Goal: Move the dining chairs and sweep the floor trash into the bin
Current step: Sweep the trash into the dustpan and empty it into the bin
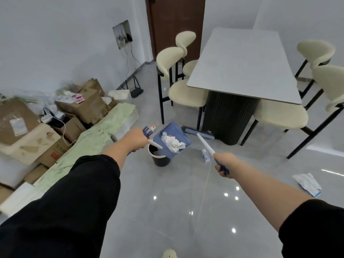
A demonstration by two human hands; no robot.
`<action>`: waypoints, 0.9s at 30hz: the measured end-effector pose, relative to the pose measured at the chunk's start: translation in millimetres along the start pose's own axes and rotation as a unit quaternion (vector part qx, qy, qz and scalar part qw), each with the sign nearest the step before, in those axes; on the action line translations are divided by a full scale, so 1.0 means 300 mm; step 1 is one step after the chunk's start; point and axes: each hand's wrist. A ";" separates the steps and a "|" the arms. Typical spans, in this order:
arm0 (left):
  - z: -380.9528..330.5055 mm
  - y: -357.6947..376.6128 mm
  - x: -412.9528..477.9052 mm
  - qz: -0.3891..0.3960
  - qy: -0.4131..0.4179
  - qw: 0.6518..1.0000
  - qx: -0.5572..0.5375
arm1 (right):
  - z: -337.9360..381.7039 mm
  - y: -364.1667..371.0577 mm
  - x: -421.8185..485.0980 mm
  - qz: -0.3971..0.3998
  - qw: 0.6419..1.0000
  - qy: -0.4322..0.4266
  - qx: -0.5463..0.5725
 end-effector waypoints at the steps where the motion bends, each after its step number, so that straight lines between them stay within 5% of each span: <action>1: 0.029 -0.029 0.018 -0.012 0.004 1.000 0.006 | 0.022 0.031 0.005 -0.001 1.000 -0.002 0.002; 10: 0.202 -0.004 0.097 -0.048 0.071 0.977 0.197 | 0.123 0.149 0.036 0.007 1.000 0.002 0.012; 22: 0.187 0.242 0.141 0.102 0.110 0.861 0.487 | 0.048 0.233 0.094 0.028 0.998 0.040 0.033; 27: 0.184 0.249 0.138 0.205 0.109 0.867 0.441 | -0.013 0.230 0.094 0.033 0.997 0.054 0.044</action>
Point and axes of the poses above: each hand's wrist, its own x-axis towards the middle knuckle, its own y-axis out of the palm, z = x × y, and after that the axes turned 10 degrees about z, right-handed
